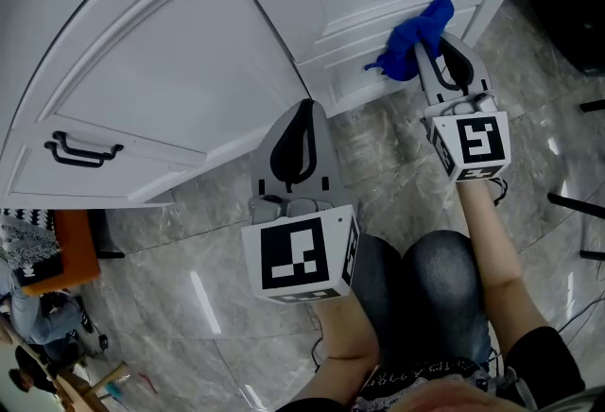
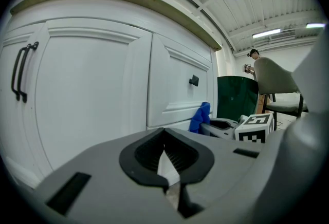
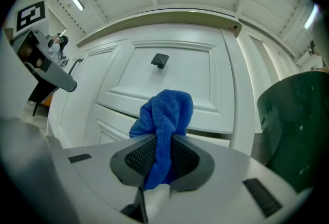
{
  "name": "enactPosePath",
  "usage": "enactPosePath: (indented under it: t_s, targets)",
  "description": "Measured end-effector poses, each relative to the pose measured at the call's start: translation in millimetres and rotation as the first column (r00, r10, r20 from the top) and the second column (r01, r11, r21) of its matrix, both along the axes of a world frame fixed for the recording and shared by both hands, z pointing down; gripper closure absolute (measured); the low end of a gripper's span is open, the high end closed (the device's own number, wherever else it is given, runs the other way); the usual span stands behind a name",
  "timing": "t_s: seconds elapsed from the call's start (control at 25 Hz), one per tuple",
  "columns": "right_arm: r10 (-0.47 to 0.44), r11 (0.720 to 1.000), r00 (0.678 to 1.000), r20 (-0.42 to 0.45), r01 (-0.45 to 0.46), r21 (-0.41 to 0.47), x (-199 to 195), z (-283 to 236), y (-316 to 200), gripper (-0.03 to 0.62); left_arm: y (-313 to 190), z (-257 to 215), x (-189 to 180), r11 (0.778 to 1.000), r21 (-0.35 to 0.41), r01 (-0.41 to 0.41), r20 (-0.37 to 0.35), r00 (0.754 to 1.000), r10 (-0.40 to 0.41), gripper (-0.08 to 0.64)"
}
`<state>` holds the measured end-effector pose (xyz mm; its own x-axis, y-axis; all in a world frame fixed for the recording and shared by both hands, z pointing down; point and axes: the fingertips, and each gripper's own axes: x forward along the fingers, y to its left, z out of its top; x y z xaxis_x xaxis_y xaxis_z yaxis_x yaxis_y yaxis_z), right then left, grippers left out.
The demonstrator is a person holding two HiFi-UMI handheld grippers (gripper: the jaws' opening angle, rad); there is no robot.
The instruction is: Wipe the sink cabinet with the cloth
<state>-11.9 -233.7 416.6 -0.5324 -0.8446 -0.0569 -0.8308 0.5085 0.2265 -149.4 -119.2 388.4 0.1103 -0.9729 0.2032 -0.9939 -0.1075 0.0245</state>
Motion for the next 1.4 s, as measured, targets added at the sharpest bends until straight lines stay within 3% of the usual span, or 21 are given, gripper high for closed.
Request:
enactPosePath:
  t_s: [1.4]
  targets:
    - [0.167,0.986,0.985,0.038,-0.165,-0.034,75.9,3.9,-35.6,0.517,-15.1,12.8,10.9,0.999,-0.025,-0.023,-0.003,1.000,0.022,0.554]
